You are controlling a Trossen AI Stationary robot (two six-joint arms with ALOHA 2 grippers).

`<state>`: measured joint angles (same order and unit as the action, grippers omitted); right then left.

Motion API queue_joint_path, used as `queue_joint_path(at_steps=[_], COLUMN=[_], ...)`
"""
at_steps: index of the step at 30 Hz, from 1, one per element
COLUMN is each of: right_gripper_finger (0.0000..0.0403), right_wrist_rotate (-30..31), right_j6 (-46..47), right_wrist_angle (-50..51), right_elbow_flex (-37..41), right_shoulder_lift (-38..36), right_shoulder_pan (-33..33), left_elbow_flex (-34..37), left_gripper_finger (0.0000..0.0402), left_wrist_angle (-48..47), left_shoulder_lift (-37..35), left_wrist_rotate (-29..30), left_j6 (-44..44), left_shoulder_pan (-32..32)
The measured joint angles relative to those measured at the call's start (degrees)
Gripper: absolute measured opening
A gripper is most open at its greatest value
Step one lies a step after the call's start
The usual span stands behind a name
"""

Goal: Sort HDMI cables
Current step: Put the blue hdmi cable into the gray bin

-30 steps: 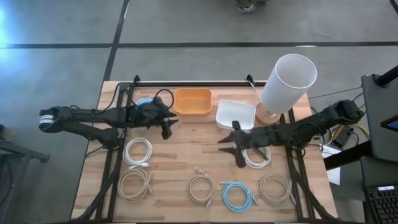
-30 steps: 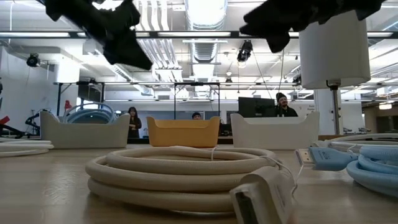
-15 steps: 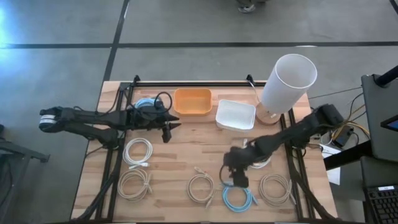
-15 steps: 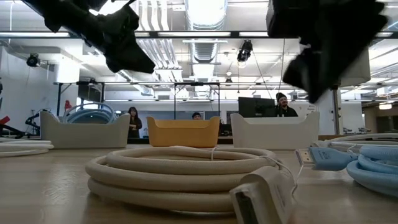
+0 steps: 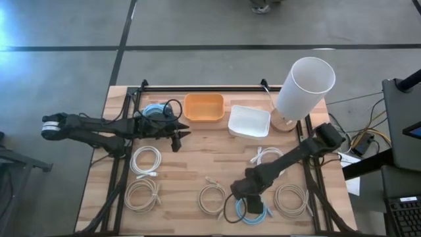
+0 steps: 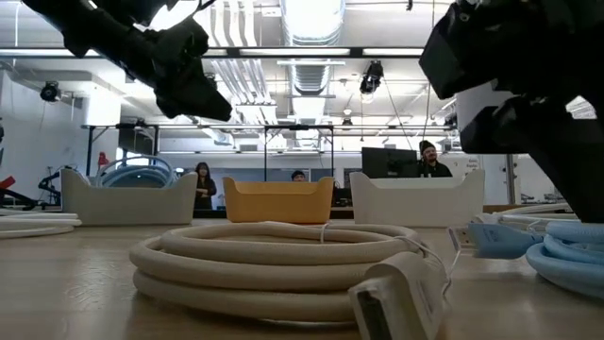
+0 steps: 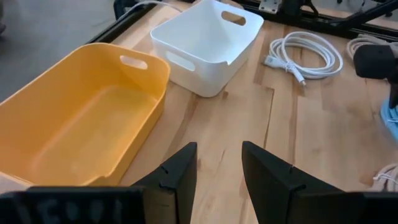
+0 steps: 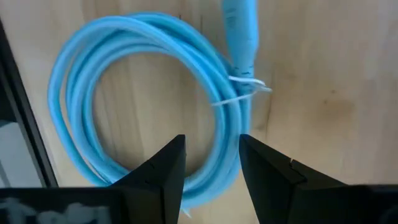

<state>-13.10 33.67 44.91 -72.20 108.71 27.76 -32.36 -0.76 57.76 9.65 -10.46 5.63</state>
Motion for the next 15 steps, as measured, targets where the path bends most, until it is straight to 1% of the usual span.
queue_joint_path(at_steps=[3,8,10,12,15], right_gripper_finger=[0.0148,0.0148,0.0148,0.0145,0.0131], right_wrist_rotate=[0.1,2.2,4.1,7.8,10.6], right_j6=[2.2,3.0,4.2,5.9,7.8], right_wrist_angle=[-0.1,0.2,0.2,-0.1,-0.5], right_elbow_flex=[-1.2,-3.2,-3.8,-4.3,-4.0], right_shoulder_lift=[2.2,4.6,5.0,5.4,5.5], right_shoulder_pan=[0.4,0.9,0.9,1.0,1.0], left_elbow_flex=[0.0,0.0,0.0,0.0,0.0], left_gripper_finger=[0.0135,0.0135,0.0135,0.0135,0.0135], left_wrist_angle=[-0.1,0.3,0.4,0.4,0.4], left_shoulder_lift=[0.0,0.0,0.0,0.0,0.0], left_wrist_rotate=[0.0,0.0,0.0,0.0,0.0], left_j6=[0.0,0.1,0.4,1.1,1.9], left_shoulder_pan=[0.0,0.0,0.0,0.0,0.0])
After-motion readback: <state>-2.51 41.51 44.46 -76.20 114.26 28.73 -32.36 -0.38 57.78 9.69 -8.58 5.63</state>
